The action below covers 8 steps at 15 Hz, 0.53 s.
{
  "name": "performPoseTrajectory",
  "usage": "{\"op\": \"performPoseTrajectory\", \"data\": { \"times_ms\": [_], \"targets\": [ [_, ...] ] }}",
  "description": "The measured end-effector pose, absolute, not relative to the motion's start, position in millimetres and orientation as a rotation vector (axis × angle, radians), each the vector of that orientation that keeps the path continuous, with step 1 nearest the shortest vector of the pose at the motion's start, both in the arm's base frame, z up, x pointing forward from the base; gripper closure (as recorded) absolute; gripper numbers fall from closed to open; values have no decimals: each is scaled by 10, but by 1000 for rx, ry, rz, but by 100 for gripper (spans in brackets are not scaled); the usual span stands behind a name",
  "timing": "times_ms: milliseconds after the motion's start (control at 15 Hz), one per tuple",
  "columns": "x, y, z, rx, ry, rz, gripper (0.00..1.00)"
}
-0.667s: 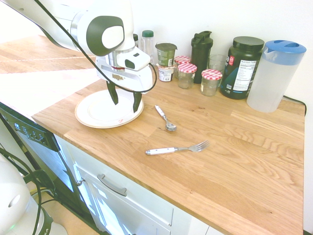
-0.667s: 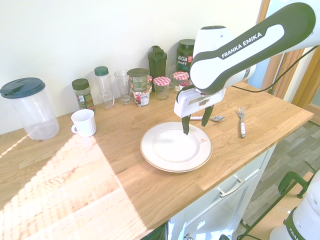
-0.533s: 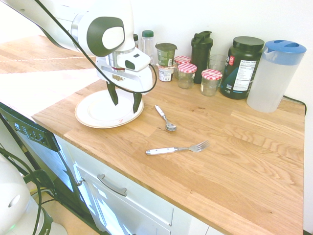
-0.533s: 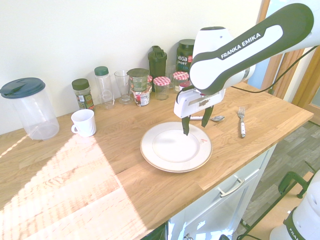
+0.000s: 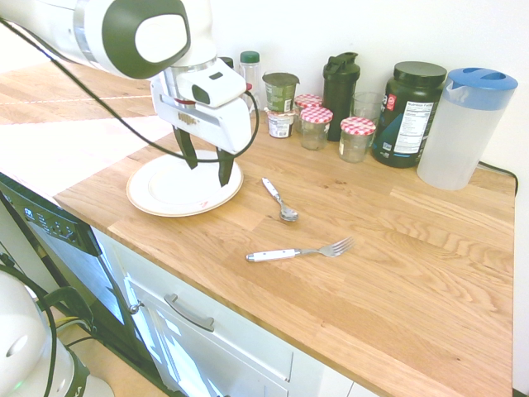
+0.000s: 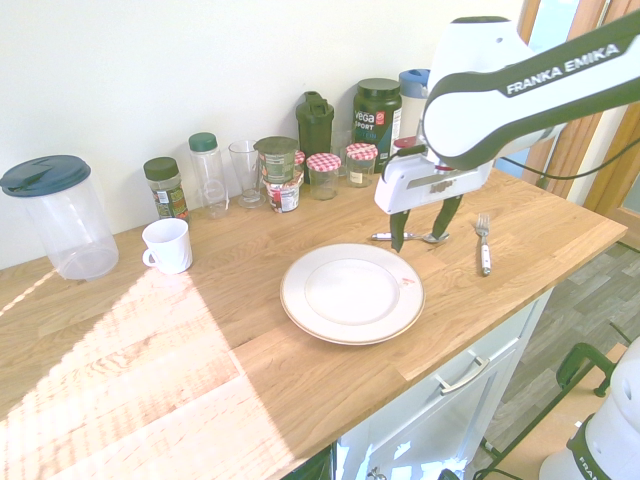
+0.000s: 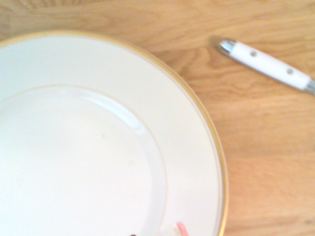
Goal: Put the fork into the plate
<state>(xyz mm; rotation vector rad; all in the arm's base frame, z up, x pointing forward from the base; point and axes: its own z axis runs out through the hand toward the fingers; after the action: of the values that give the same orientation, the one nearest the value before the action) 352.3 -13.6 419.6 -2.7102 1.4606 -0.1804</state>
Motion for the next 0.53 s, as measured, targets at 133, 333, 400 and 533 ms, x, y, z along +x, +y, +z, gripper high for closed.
{"op": "performPoseTrajectory", "data": {
  "times_ms": [133,333,400,533],
  "targets": [
    [3388,-323,4291,-2646,1516,-191,0],
    [3312,-724,4332,-2557,1572,-174,0],
    [3283,-858,4320,-2529,1577,-162,0],
    [3222,-1113,4272,-2480,1605,-141,0]
  ]
}}
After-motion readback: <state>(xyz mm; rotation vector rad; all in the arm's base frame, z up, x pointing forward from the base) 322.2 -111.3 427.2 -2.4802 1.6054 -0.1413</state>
